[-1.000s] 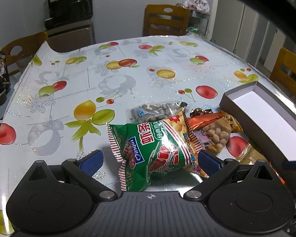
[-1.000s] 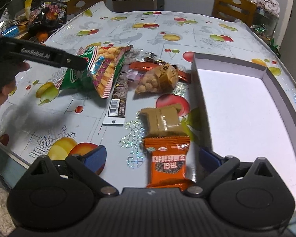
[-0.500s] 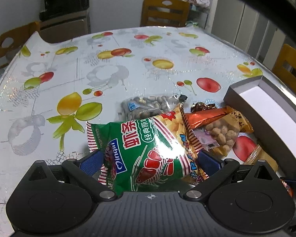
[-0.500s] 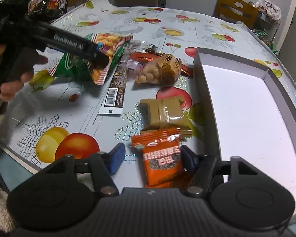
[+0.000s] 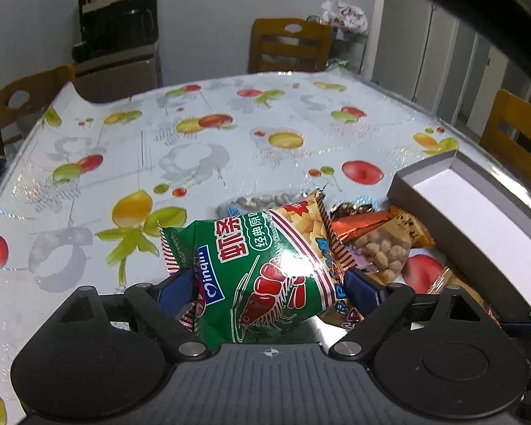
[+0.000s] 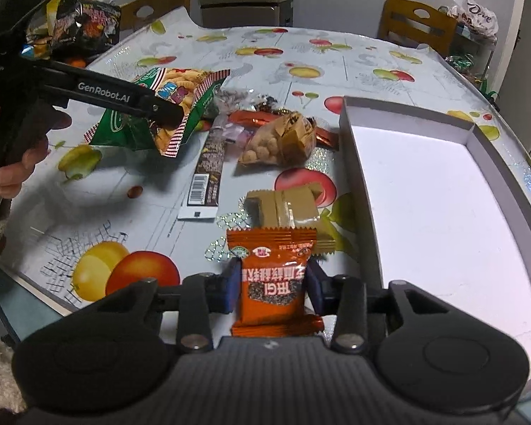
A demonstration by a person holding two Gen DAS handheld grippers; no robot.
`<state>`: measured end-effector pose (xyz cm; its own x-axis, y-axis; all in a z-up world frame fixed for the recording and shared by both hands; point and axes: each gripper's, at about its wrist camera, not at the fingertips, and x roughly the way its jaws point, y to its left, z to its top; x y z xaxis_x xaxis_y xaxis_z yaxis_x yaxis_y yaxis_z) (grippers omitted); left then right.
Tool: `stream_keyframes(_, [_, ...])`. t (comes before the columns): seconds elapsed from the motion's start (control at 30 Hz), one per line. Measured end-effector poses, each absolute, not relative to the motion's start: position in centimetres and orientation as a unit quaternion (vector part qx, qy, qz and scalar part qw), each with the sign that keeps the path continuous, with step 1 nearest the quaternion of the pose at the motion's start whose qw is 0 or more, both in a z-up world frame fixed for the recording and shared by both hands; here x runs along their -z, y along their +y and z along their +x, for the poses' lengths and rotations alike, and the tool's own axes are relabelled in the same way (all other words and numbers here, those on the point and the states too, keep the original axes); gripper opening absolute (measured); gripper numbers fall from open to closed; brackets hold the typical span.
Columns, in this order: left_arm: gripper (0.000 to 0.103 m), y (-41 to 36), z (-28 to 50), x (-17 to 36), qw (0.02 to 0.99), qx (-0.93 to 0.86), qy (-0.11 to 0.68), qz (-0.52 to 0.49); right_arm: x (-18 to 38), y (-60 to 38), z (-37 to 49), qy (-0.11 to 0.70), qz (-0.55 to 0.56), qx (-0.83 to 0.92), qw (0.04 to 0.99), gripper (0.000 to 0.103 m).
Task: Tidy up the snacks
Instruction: 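Grasp the green shrimp-chip bag with left tool while right tool grasps orange seed packet, then carry both snacks over the white box and open both tools to drop them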
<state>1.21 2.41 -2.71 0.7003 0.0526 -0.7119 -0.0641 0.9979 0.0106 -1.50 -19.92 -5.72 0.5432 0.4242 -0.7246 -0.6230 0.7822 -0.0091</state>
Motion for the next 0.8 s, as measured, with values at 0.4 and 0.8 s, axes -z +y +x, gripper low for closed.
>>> stream_keyframes(0.4, [0.089, 1.1, -1.0, -1.1, 0.944, -0.028, 0.328, 0.002, 2.8, -21.6, -2.9, 0.312, -0.101, -0.328, 0.886, 0.037])
stream_keyframes(0.8, [0.089, -5.2, 0.8, -3.4, 0.952, 0.060, 0.299, 0.018, 0.2, -27.7, -2.7, 0.269, -0.073, -0.271, 0.921, 0.037])
